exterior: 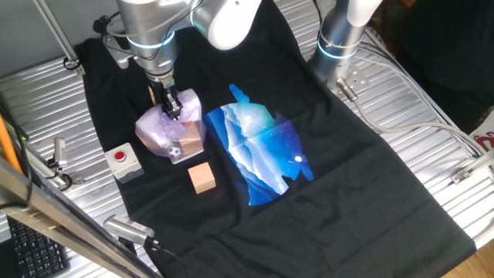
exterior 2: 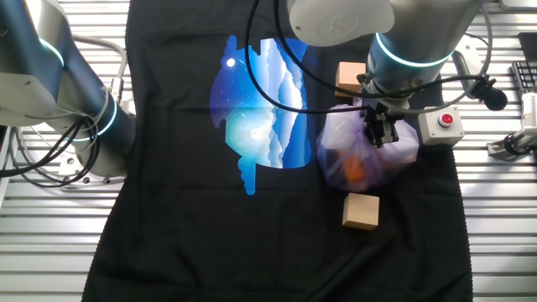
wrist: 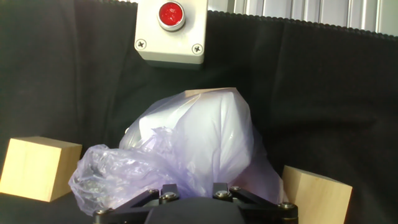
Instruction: Pick up a bag of things
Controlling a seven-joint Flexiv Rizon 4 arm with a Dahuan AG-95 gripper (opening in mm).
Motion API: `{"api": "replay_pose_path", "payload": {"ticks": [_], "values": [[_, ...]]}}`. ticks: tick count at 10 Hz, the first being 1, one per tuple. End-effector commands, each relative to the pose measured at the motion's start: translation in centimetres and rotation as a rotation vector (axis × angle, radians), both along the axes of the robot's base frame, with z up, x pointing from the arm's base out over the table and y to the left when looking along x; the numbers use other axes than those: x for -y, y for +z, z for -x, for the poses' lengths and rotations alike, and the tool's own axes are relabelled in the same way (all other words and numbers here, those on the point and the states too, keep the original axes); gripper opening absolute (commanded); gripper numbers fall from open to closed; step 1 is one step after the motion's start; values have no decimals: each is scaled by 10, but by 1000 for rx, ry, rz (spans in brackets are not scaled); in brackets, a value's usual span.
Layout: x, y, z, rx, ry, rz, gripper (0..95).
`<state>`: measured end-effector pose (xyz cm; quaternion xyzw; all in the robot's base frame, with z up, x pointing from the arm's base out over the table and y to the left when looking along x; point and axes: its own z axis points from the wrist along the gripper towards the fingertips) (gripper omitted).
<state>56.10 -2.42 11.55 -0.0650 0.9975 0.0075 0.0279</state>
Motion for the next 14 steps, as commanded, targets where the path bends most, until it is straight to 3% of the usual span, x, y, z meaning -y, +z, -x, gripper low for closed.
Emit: {"api": "replay_pose_path", "payload": {"ticks": [1,10,14], "values": [[0,0,0,0,-1,0,0],[-1,4,-3,0,-6,0,0],[-4,19,-7,-6,-15,-2,0]]}}
